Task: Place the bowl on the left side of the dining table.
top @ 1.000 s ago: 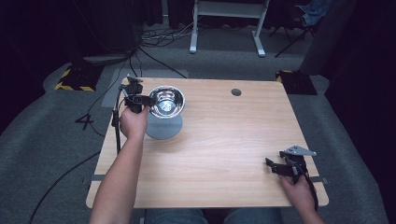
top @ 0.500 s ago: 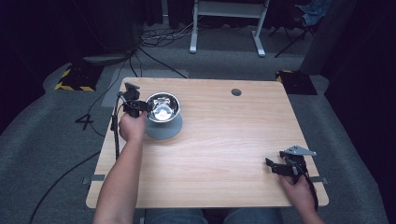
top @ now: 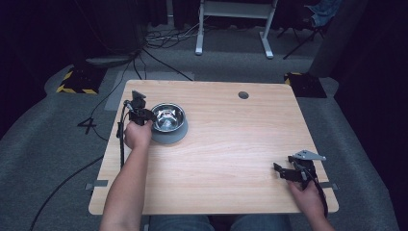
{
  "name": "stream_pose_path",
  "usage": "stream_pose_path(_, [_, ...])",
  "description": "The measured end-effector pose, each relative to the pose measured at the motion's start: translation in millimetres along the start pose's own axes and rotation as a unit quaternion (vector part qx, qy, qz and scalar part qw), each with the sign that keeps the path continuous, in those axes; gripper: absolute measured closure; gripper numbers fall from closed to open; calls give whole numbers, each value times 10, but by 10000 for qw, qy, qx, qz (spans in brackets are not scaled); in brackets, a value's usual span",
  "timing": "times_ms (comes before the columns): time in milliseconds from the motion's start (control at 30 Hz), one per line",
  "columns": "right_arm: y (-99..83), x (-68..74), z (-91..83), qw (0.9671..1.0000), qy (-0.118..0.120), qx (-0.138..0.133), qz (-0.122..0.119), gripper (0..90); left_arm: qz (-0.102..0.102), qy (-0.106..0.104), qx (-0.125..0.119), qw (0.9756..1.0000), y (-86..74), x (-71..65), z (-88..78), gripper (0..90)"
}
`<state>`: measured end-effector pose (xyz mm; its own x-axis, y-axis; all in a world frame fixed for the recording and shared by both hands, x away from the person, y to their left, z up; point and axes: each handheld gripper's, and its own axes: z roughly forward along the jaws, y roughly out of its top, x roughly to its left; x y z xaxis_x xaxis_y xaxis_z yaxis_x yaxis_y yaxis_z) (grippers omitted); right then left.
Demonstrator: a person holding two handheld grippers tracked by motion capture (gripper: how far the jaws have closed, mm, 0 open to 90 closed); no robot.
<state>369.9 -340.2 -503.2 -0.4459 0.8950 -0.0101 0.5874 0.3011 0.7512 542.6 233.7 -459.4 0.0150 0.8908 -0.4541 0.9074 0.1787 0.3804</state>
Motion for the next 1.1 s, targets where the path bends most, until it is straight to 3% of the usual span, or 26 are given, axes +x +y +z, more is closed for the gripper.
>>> stream_pose_path(167, [0,1,1,10000,-9,-7,2,257,81,38,123,9999,-4,31,18,865])
stream_pose_path(233, [-1,2,2,10000,-10,-13,8,257,-11,-81,104,9999,-8,22,33,864])
stream_pose_path(433, [-1,1,2,10000,-2,-11,7,257,21,33,111,9999,-15,6,66,864])
stream_pose_path(500, [0,0,0,10000,-1,0,2,257,58,-36,172,9998,-19,10,61,864])
stream_pose_path(800, [0,2,1,10000,2,-6,10,257,45,31,205,9998,-22,4,67,849])
stream_pose_path(967, [0,1,0,10000,2,-4,4,257,119,149,243,9995,-35,11,60,772])
stream_pose_path(1033, [0,0,0,10000,-2,0,-1,257,49,77,167,9998,-43,13,40,718])
stream_pose_path(1100, [0,1,1,10000,-1,-8,6,257,60,193,76,9998,-47,14,15,647])
